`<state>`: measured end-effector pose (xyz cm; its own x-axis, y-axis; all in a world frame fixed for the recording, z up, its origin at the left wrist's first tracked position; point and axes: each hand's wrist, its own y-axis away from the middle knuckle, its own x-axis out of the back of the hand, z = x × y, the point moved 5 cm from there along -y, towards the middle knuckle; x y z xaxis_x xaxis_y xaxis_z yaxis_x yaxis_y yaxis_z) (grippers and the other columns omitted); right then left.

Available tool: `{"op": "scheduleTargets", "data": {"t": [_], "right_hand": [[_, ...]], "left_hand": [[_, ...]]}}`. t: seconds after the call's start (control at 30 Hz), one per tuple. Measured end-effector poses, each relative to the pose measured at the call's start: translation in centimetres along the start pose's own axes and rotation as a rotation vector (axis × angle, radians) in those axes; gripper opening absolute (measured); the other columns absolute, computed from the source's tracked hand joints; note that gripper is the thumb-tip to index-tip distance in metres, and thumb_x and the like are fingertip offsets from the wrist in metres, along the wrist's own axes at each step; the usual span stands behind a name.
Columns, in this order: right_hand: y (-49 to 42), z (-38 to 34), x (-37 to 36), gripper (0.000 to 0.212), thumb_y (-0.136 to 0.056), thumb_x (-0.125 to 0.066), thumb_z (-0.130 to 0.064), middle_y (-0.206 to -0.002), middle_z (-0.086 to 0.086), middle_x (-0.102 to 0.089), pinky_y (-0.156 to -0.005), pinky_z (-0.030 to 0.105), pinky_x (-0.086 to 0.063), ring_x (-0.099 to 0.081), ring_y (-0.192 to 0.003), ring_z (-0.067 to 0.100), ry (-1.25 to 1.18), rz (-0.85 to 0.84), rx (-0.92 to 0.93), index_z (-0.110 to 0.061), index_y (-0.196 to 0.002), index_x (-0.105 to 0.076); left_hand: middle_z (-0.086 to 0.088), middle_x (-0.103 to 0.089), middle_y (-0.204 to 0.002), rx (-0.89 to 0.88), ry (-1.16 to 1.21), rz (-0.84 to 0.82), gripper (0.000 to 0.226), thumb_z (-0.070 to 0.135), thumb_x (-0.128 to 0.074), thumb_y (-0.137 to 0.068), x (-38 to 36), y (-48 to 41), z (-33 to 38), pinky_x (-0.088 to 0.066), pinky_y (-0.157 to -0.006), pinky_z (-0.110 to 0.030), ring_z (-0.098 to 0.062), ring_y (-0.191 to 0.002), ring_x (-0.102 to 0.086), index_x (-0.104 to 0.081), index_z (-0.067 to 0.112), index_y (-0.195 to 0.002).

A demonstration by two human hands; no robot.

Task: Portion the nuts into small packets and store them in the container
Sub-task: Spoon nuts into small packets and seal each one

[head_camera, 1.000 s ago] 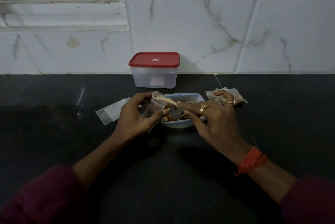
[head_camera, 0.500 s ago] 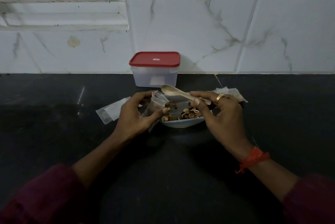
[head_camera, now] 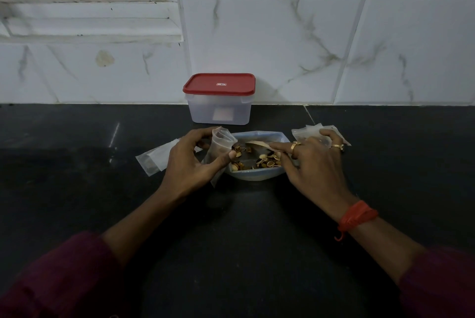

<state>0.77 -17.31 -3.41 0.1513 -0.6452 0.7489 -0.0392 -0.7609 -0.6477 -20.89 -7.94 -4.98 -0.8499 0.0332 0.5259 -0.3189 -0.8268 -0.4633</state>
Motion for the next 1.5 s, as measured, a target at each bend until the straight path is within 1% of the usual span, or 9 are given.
{"op": "scheduleTargets", "data": {"t": [0.13,0.27,0.5,0.67,0.87,1.07,1.23,1.43,1.5], "right_hand": [[-0.2,0.0,0.4,0.025,-0.091,-0.056,-0.038,-0.072,-0.012,-0.069,-0.112,0.044,-0.023,-0.063,-0.079,0.008,-0.075,0.057,0.014,-0.035,-0.107,-0.075],[0.0,-0.5,0.3,0.022,-0.091,-0.066,-0.029,-0.077,-0.01,-0.071,-0.11,0.044,-0.025,-0.064,-0.078,0.009,-0.073,0.106,0.062,-0.03,-0.112,-0.074],[0.0,-0.9,-0.9,0.033,-0.089,-0.07,-0.016,-0.086,-0.005,-0.074,-0.109,0.045,-0.023,-0.066,-0.083,0.018,-0.045,-0.017,0.099,-0.029,-0.119,-0.072],[-0.3,-0.4,-0.4,0.031,-0.09,-0.054,-0.029,-0.088,-0.01,-0.074,-0.114,0.043,-0.018,-0.066,-0.089,0.011,-0.073,0.003,0.081,-0.036,-0.114,-0.072],[-0.2,-0.8,-1.1,0.04,-0.088,-0.068,-0.011,-0.095,-0.003,-0.074,-0.11,0.045,-0.021,-0.066,-0.09,0.019,-0.071,-0.027,0.106,-0.033,-0.121,-0.07],[-0.4,-0.3,-0.2,0.034,-0.091,-0.049,-0.029,-0.088,-0.008,-0.074,-0.112,0.044,-0.021,-0.066,-0.086,0.013,-0.063,0.052,0.063,-0.031,-0.113,-0.074],[-0.4,-0.5,-0.8,0.033,-0.089,-0.069,-0.018,-0.083,-0.004,-0.074,-0.109,0.043,-0.02,-0.067,-0.083,0.019,0.006,0.03,0.043,-0.03,-0.12,-0.072],[-0.4,-0.7,-1.6,0.03,-0.096,-0.061,-0.025,-0.087,-0.005,-0.072,-0.107,0.047,-0.026,-0.063,-0.088,0.018,0.005,-0.121,0.027,-0.037,-0.122,-0.069],[-0.6,-0.5,-1.2,0.025,-0.095,-0.062,-0.027,-0.088,-0.005,-0.073,-0.105,0.042,-0.024,-0.063,-0.089,0.017,-0.028,-0.069,0.016,-0.034,-0.117,-0.072]], "left_hand": [[0.007,-0.062,-0.123,-0.005,0.001,0.004,0.073,0.06,-0.076,-0.074,0.0,0.1,0.1,-0.039,-0.074,-0.006,0.004,-0.103,-0.055,-0.059,0.02,-0.133],[0.005,-0.063,-0.125,0.002,0.0,0.002,0.073,0.056,-0.073,-0.072,0.0,0.0,0.1,-0.04,-0.072,-0.005,0.003,-0.102,-0.056,-0.058,0.019,-0.133],[0.012,-0.06,-0.121,-0.001,-0.004,0.003,0.072,0.058,-0.071,-0.072,0.1,-0.1,0.1,-0.041,-0.071,-0.002,0.007,-0.101,-0.055,-0.058,0.022,-0.133],[0.012,-0.059,-0.121,0.003,0.002,0.006,0.074,0.058,-0.07,-0.07,0.1,-0.1,0.1,-0.041,-0.07,0.0,0.008,-0.1,-0.055,-0.058,0.021,-0.133],[0.013,-0.06,-0.119,-0.007,0.006,0.012,0.069,0.055,-0.072,-0.073,0.1,-0.1,0.2,-0.04,-0.071,0.002,0.01,-0.099,-0.056,-0.058,0.022,-0.132],[0.013,-0.06,-0.12,-0.009,0.011,0.011,0.071,0.055,-0.072,-0.072,0.1,-0.1,0.1,-0.041,-0.071,0.001,0.009,-0.101,-0.055,-0.058,0.021,-0.133],[0.007,-0.063,-0.124,-0.009,0.013,0.0,0.072,0.057,-0.076,-0.074,0.0,-0.2,-0.1,-0.04,-0.074,-0.006,0.005,-0.103,-0.056,-0.059,0.02,-0.133],[0.005,-0.063,-0.126,-0.002,0.014,-0.012,0.074,0.056,-0.071,-0.072,-0.1,-0.2,-0.1,-0.041,-0.072,-0.005,0.007,-0.103,-0.055,-0.058,0.019,-0.135],[0.005,-0.063,-0.127,0.0,0.018,-0.012,0.074,0.055,-0.071,-0.072,-0.1,-0.1,-0.1,-0.041,-0.072,-0.004,0.007,-0.103,-0.054,-0.058,0.019,-0.135]]}}
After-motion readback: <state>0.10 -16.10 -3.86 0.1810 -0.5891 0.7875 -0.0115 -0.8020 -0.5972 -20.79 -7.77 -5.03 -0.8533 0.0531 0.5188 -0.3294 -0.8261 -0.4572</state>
